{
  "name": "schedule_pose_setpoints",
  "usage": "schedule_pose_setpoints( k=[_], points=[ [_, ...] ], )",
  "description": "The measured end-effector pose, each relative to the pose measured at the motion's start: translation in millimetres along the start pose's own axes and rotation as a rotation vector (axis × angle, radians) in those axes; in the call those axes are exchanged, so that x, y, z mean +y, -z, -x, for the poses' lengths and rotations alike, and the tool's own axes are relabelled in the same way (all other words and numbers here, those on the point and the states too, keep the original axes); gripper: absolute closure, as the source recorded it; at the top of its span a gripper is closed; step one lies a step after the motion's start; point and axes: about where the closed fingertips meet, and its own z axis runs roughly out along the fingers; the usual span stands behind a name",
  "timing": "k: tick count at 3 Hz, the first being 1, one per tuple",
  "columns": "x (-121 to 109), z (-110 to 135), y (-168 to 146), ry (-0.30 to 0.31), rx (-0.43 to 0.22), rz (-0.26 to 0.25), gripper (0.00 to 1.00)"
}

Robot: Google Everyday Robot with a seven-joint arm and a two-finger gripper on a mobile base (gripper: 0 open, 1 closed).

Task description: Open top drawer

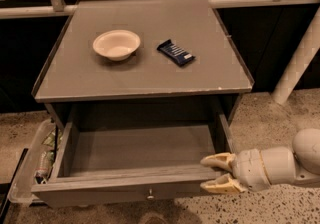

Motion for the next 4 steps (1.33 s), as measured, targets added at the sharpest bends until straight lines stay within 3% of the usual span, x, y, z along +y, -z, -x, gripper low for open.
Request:
schedule_pose_setpoints(
  k=[1,2,4],
  points=[
    [-0.3,1.6,0.9,0.000,0.000,0.000,0.84],
    [15.8,-7.0,4.8,0.010,0.000,-0.015,1.00],
    [26.2,-11.4,5.5,0.009,-0.004,-0.017,1.00]
  ],
)
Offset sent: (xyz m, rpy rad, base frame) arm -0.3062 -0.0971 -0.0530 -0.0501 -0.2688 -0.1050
